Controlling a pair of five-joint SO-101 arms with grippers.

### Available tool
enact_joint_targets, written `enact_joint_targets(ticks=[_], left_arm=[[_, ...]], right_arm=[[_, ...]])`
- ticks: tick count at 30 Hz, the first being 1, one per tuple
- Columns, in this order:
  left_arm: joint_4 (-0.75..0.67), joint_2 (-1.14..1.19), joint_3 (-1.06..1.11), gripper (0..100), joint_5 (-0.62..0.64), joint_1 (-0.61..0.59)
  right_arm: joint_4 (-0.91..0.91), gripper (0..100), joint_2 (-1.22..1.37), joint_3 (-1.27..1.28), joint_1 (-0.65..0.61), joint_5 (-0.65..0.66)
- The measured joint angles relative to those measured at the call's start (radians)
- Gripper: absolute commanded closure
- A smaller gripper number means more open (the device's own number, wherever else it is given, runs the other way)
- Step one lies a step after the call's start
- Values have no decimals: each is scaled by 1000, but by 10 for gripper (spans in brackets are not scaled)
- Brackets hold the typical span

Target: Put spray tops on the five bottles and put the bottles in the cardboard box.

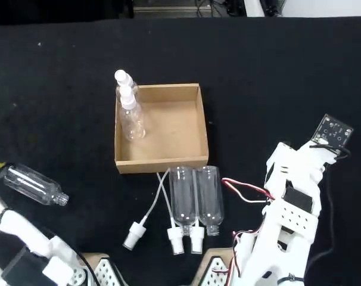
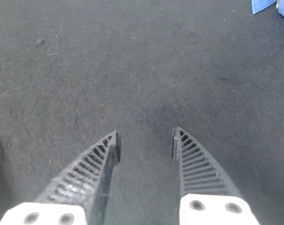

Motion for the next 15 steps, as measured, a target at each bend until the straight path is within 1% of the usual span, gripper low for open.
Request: enact_joint_targets(ticks=[2,4,7,10,11,12,15], left_arm=[[-51,0,75,650,-57,-43],[-35,0,107,650,-152,-61],[81,0,112,650,-362,-66],[259,0,112,650,-601,-66],[299,0,109,650,-664,-63],[318,0,109,650,-703,-49],[336,0,109,650,-720,23]], right_arm=[[0,826,0,0,0,0],[0,826,0,0,0,0],[0,826,0,0,0,0],[0,826,0,0,0,0],[0,826,0,0,0,0],[0,826,0,0,0,0],[0,826,0,0,0,0]])
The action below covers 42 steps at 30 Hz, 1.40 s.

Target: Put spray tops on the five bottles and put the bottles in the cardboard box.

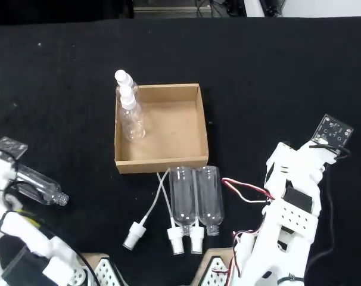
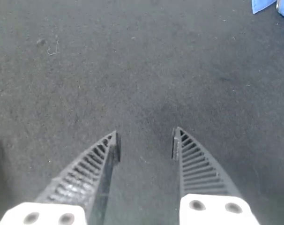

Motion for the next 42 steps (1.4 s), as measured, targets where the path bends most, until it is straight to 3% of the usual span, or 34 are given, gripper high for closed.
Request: enact_joint_targets(ticks=[4,9,15,20,28,36,42], left_arm=[[9,0,0,650,60,126],[-2,0,0,650,232,290],[-164,0,0,650,439,431],[-193,0,-57,650,542,445],[-43,94,-319,650,562,436],[-23,466,-575,650,397,308],[-23,666,-736,650,370,201]], right_arm=[[0,826,0,0,0,0],[0,826,0,0,0,0],[0,826,0,0,0,0],[0,826,0,0,0,0],[0,826,0,0,0,0],[0,826,0,0,0,0],[0,826,0,0,0,0]])
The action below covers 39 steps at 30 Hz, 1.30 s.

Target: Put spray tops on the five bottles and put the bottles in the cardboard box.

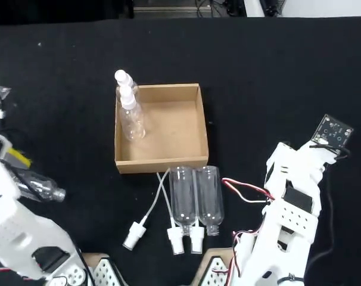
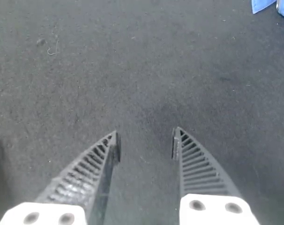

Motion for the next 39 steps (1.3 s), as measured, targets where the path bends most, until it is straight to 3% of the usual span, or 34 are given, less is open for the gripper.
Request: enact_joint_targets(ticks=[12,16,21,25,33,39], left_arm=[[-2,114,-123,650,-6,-262],[74,114,-129,650,-29,-305],[354,114,-206,650,-184,-311],[499,114,-330,650,-212,-315],[549,114,-446,650,-279,-272],[549,-23,-235,650,-371,-190]], right_arm=[[0,826,0,3,0,0],[0,826,0,3,0,0],[0,826,0,3,0,0],[0,826,0,3,0,0],[0,826,0,3,0,0],[0,826,0,3,0,0]])
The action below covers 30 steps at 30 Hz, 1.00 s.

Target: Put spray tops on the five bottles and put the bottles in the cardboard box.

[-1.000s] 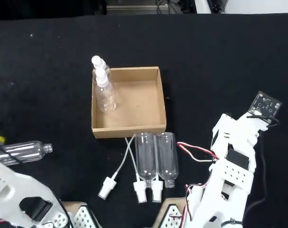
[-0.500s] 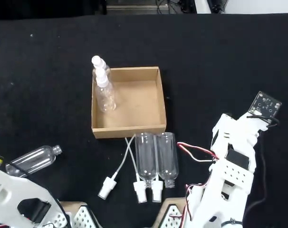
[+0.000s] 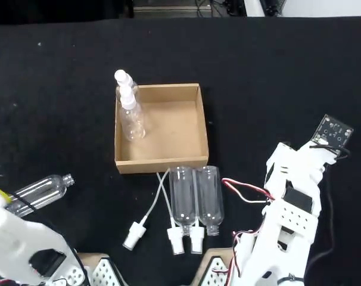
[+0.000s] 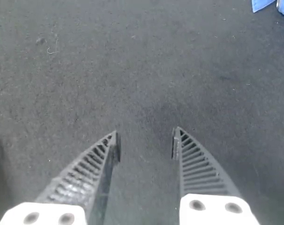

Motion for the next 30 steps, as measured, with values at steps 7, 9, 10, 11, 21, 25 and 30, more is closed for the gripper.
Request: enact_joint_targets(ticks=[7,9,10,11,21,25,30], left_arm=[[-198,-279,404,650,-57,140],[-298,-325,514,650,-57,175],[-344,-347,566,650,-58,189],[-382,-365,617,650,-58,198],[-571,-404,810,650,-60,252],[-577,-385,812,677,-60,250],[-580,-384,812,849,-60,232]], right_arm=[[0,826,0,0,0,0],[0,826,0,3,0,0],[0,826,0,6,0,0],[0,826,0,6,0,0],[0,826,0,6,0,0],[0,826,0,6,0,0],[0,826,0,6,0,0]])
